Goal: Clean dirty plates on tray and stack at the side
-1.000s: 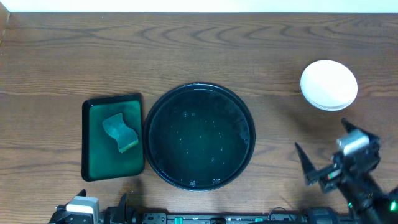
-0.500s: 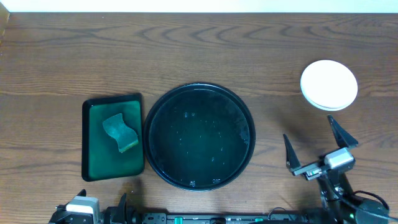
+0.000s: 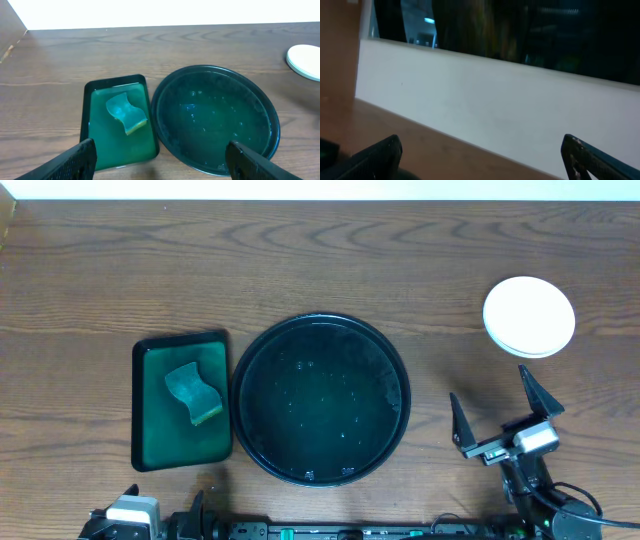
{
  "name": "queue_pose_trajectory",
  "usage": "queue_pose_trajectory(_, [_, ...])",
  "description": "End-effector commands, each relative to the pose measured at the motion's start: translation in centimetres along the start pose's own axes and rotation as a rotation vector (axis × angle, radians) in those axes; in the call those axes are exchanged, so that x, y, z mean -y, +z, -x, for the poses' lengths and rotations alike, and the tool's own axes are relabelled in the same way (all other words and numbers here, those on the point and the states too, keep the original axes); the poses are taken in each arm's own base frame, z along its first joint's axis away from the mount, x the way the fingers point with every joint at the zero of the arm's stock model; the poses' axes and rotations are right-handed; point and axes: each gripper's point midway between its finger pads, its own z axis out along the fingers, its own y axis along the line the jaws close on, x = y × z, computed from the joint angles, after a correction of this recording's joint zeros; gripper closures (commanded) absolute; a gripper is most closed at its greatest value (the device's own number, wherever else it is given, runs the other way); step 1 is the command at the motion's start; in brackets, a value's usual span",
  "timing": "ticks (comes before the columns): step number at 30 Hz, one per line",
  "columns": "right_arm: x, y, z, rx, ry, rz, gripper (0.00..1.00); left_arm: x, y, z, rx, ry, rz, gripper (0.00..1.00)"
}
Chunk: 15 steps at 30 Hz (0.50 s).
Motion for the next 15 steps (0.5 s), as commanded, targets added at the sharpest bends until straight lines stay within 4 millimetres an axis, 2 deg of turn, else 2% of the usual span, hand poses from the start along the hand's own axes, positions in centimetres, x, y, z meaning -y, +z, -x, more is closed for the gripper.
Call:
queue_pose_trajectory(1, [-0.3,-0.1,-1.0,0.022,0.012,0.010,0.01,0.1,0.0,-0.1,-0.003,-0.001,-0.008,0.17])
queue_pose_trajectory(10, [0.2,-0.2,-1.8,0.038,0.006,-0.028,0.01,0.1,0.0,-0.1,-0.003,-0.001,-0.008,0.17])
queue_pose_trajectory(15, [0.0,-0.3,-5.1,-0.093,0.051,-0.022,0.01,0.1,0.0,-0.1,-0.003,-0.001,-0.008,0.17])
